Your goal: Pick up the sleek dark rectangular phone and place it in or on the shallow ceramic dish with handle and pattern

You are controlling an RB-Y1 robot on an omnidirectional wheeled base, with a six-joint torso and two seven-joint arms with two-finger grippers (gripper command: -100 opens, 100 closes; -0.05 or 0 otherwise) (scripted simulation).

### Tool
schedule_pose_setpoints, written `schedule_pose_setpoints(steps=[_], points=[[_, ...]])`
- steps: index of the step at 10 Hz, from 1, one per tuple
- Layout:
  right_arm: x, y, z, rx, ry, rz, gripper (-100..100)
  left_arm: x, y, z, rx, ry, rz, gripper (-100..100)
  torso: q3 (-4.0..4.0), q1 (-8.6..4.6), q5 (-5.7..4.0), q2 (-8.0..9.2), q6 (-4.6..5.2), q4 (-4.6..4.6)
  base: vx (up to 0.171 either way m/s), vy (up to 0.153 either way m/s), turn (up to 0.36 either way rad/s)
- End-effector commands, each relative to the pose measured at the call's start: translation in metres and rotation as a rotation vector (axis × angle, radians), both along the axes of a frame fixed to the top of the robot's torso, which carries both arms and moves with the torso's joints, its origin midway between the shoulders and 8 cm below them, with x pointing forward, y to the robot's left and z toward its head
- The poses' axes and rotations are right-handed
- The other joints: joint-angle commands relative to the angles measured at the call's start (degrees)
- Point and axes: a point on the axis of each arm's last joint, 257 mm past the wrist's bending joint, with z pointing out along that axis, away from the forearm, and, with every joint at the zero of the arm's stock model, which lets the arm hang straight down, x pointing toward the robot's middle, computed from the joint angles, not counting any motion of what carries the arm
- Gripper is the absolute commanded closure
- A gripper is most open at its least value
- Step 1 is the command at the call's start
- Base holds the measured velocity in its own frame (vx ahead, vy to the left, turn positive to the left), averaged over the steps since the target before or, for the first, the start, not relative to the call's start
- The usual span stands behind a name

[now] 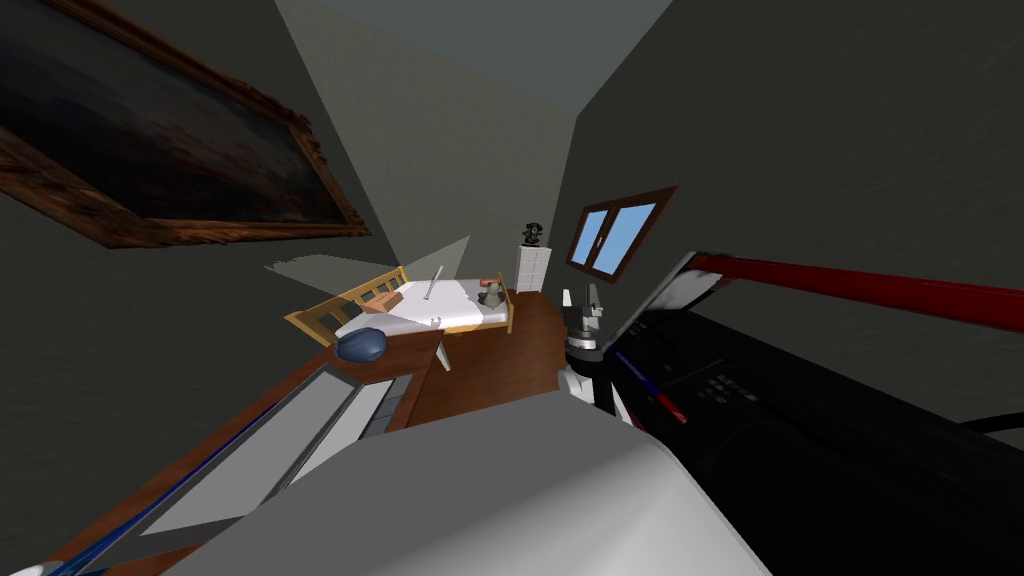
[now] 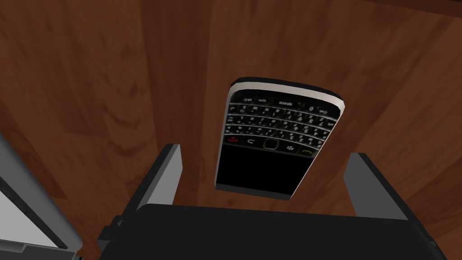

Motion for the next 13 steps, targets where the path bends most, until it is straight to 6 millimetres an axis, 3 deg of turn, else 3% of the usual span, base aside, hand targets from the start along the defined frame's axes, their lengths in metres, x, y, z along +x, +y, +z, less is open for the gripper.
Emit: schedule_pose_setpoints(steps=[1, 8, 9, 13], points=[[0.000, 0.000, 0.000, 0.000, 0.000, 0.000, 0, 0.002, -0.008, -0.006, 0.003, -0.002, 0.002, -100, 0.00, 0.00, 0.00, 0.00, 0.00, 0.00, -0.016, 0.073, -0.004], [0.000, 0.000, 0.000, 0.000, 0.000, 0.000, 0, 0.009, -0.027, -0.018, 0.001, -0.003, -0.002, -100, 0.00, -0.02, 0.01, 0.00, -0.01, 0.00, -0.012, 0.039, -0.001], [0.000, 0.000, 0.000, 0.000, 0.000, 0.000, 0, 0.009, -0.028, -0.018, 0.000, -0.004, -0.001, 100, 0.01, 0.04, 0.03, 0.01, -0.01, 0.00, 0.000, 0.000, 0.000], [0.000, 0.000, 0.000, 0.000, 0.000, 0.000, 0, 0.008, -0.028, -0.018, 0.000, -0.001, -0.002, 100, 0.01, 0.07, 0.04, -0.01, -0.01, 0.03, 0.000, 0.000, 0.000]])
